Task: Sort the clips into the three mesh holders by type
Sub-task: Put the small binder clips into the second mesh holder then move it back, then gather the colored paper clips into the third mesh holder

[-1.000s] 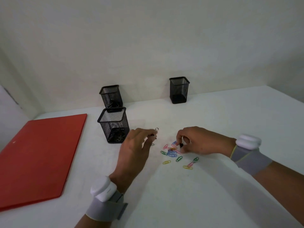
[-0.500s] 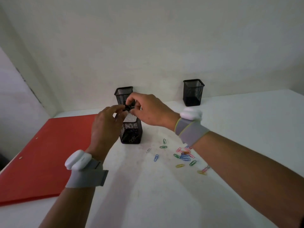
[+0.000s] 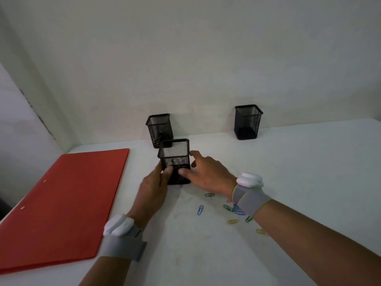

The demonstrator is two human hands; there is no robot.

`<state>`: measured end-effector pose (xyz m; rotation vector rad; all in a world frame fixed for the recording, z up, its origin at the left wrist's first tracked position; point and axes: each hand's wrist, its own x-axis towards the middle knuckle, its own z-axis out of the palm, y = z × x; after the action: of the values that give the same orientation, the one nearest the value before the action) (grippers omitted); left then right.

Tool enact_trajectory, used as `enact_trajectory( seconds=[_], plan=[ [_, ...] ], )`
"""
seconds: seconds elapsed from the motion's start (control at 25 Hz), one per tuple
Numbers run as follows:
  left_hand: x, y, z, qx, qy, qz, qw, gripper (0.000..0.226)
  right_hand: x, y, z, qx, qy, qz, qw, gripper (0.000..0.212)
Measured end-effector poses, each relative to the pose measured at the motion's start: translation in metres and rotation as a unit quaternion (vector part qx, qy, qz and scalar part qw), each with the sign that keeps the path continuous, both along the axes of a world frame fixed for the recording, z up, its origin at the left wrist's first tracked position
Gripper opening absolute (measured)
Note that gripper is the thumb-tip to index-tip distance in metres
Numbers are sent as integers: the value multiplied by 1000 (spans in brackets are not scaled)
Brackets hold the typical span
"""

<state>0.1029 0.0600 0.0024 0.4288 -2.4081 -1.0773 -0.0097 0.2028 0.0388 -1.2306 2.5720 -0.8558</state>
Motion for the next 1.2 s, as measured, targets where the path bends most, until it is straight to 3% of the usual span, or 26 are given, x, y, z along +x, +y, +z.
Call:
enact_trajectory(
  seconds=[0.2, 0.32, 0.56, 0.88, 1.04, 1.2],
  plan=[
    [-45, 9, -8, -48, -57, -42, 996, 49, -41, 9, -21, 49, 33, -40, 997, 59],
    [-89, 5, -16, -84, -72, -48, 993, 53, -77, 14, -35, 16, 16, -49, 999, 45],
    [-158, -9, -27, -105, -70, -3, 992, 60, -136, -7, -48, 49, 9, -77, 996, 51],
    [-190, -21, -26, -127, -81, 59, 987, 61, -159, -35, -44, 82, 37, -109, 990, 54],
    [-189, -17, -22, -88, -89, 60, 990, 62, -164, -36, -46, 92, 14, -93, 991, 55],
    [-174, -2, -19, -51, -50, 61, 996, 59, -156, -4, -38, 45, -33, -55, 997, 57]
  ],
)
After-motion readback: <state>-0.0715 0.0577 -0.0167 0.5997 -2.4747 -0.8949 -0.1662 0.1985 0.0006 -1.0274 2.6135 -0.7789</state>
